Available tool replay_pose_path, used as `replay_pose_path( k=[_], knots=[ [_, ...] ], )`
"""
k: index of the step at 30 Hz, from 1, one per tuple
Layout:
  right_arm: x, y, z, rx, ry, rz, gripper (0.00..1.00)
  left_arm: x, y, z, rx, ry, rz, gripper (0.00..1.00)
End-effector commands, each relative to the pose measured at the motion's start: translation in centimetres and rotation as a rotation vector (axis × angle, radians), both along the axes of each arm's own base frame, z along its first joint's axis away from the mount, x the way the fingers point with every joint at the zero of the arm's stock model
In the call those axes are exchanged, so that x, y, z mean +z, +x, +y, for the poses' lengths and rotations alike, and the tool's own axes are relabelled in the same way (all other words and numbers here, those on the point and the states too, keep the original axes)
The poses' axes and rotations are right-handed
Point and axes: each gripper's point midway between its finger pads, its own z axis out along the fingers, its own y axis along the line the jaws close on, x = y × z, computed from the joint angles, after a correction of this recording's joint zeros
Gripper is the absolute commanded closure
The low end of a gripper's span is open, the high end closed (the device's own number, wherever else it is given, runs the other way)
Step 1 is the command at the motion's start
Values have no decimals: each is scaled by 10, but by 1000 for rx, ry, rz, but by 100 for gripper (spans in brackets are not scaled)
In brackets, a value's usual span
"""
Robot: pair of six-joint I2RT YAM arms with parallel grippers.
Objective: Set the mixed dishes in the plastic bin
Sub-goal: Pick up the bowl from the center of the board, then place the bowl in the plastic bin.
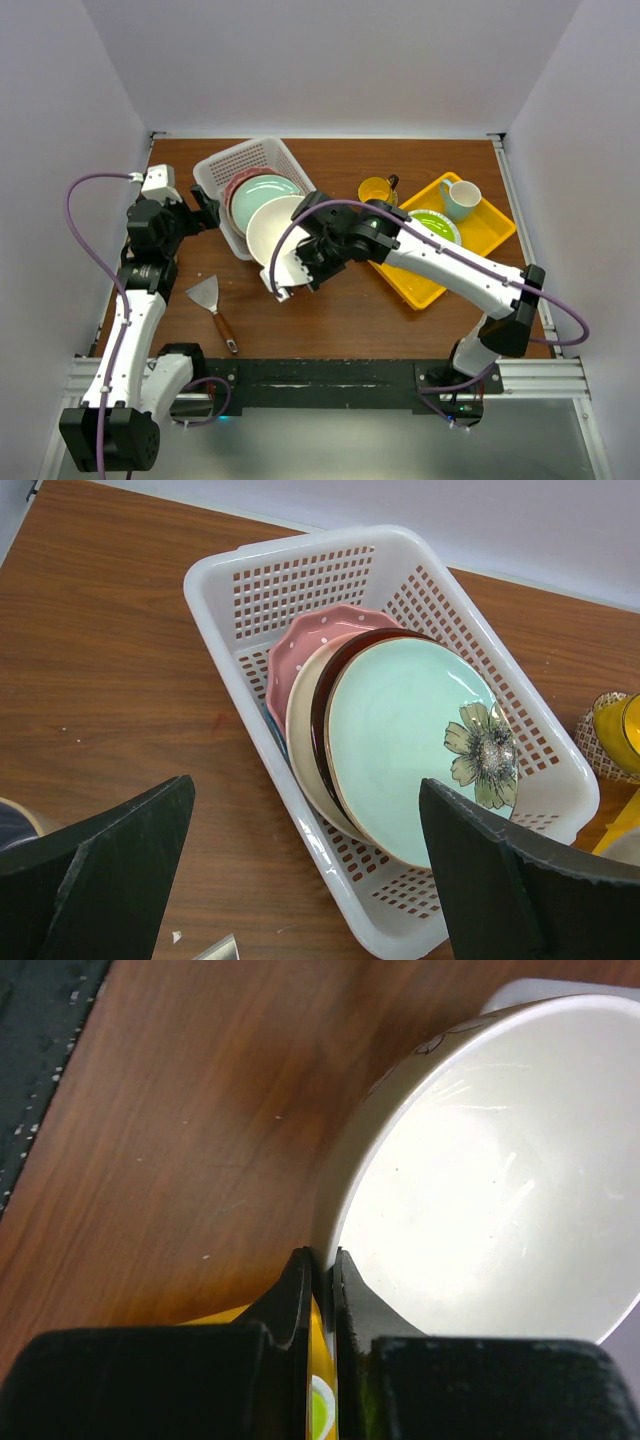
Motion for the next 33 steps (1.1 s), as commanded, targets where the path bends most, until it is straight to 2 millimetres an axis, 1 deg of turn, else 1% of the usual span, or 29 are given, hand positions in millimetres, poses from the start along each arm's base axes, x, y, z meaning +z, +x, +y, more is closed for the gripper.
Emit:
replay_pose_path(
  k=[1,3,4,6,7,9,10,11,13,14,15,17,20,21,23,24,26,27,28,30,32,33],
  knots=[
    [79,61,45,-106,285,-243,100,18,4,1,4,-8,-53,0],
    [81,74,50,-140,310,-260,100,17,4,1,3,-7,-51,0],
    [80,83,58,-168,328,-270,100,18,4,1,1,-5,-53,0],
    [81,95,64,-202,351,-281,100,18,4,1,3,-5,-53,0],
    [82,104,71,-228,375,-291,100,17,4,1,3,-5,-51,0],
    [84,114,78,-248,401,-297,100,17,4,1,3,-6,-50,0],
    [87,120,81,-272,416,-308,100,17,4,2,4,-5,-51,0],
    [80,130,83,-292,408,-311,100,17,4,1,3,-4,-50,0],
    [84,139,87,-319,435,-319,100,17,4,2,4,-4,-50,0],
    [81,145,88,-331,434,-318,100,16,4,2,5,-3,-48,0],
    [84,148,89,-338,445,-318,100,17,4,1,3,-5,-50,0],
    [82,155,90,-356,449,-313,100,17,4,1,3,-4,-50,0],
    [79,161,90,-368,455,-307,100,17,4,1,0,-6,-51,0],
    [75,163,91,-372,453,-301,100,16,5,1,1,-4,-48,0],
    [73,167,92,-390,463,-299,100,17,4,1,0,-5,-51,0],
    [67,169,91,-399,457,-298,100,17,4,1,1,-6,-51,0],
    [66,173,91,-422,472,-307,100,17,4,2,3,-4,-53,0],
    [60,174,91,-426,464,-306,100,17,4,2,3,-6,-53,0],
    [63,177,90,-440,479,-321,100,17,4,2,3,-4,-53,0],
    [56,178,89,-448,474,-325,100,17,4,1,0,-6,-53,0],
    [56,180,87,-460,485,-333,100,17,5,1,0,-5,-53,0],
    [51,182,87,-468,490,-330,100,17,5,1,0,-5,-53,0]
  ],
)
